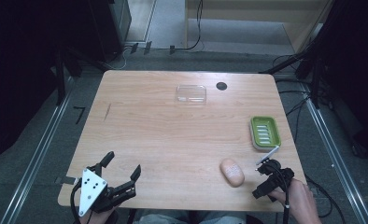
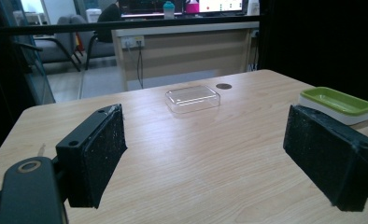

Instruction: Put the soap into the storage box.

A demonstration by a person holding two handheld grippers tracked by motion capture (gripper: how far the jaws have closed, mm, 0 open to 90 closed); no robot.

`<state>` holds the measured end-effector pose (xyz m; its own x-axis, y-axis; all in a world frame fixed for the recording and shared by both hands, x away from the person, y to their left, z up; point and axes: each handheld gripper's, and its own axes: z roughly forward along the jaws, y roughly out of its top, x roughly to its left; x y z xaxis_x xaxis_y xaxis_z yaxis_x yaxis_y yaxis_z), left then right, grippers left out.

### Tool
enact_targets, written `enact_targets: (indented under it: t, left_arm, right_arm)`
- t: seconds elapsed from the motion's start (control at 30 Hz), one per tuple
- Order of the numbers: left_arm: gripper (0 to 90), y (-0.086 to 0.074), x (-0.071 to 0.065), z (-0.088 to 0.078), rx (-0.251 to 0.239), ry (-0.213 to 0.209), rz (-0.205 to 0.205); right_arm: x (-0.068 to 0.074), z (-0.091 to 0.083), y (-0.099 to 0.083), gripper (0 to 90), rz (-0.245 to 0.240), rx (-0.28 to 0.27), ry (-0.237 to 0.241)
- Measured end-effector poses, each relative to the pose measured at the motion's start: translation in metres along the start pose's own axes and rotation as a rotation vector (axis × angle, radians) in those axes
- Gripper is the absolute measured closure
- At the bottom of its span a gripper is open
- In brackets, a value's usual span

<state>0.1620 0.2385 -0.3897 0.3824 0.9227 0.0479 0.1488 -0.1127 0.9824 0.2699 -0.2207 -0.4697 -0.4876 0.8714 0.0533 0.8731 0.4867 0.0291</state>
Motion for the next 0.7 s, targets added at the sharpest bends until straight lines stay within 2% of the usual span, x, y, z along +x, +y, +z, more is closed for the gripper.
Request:
enact_targets:
  t: [0.2,0.37,0.47,0.7]
  left_arm:
    - [13.2,0.001,0.0,0.003,0.003,0.012,-0.021]
    - [13.1,0.001,-0.004,0.002,0.014,-0.005,0.016]
    - [13.1,0.001,-0.002,-0.001,-0.007,0.002,-0.002]
    - [13.1,0.003,-0.005,0.006,0.001,-0.004,-0.005]
  right_arm:
    - [0.001,-0.001,0.003,0.0,-0.002,0.002,0.004]
    - [0.001,0.0,0.003,0.0,0.002,0.013,0.013]
    - [0.003,-0.006,0.004,0.0,0.015,0.002,0.021]
    - [0.008,-0.01,0.012,0.0,0.015,0.011,0.032]
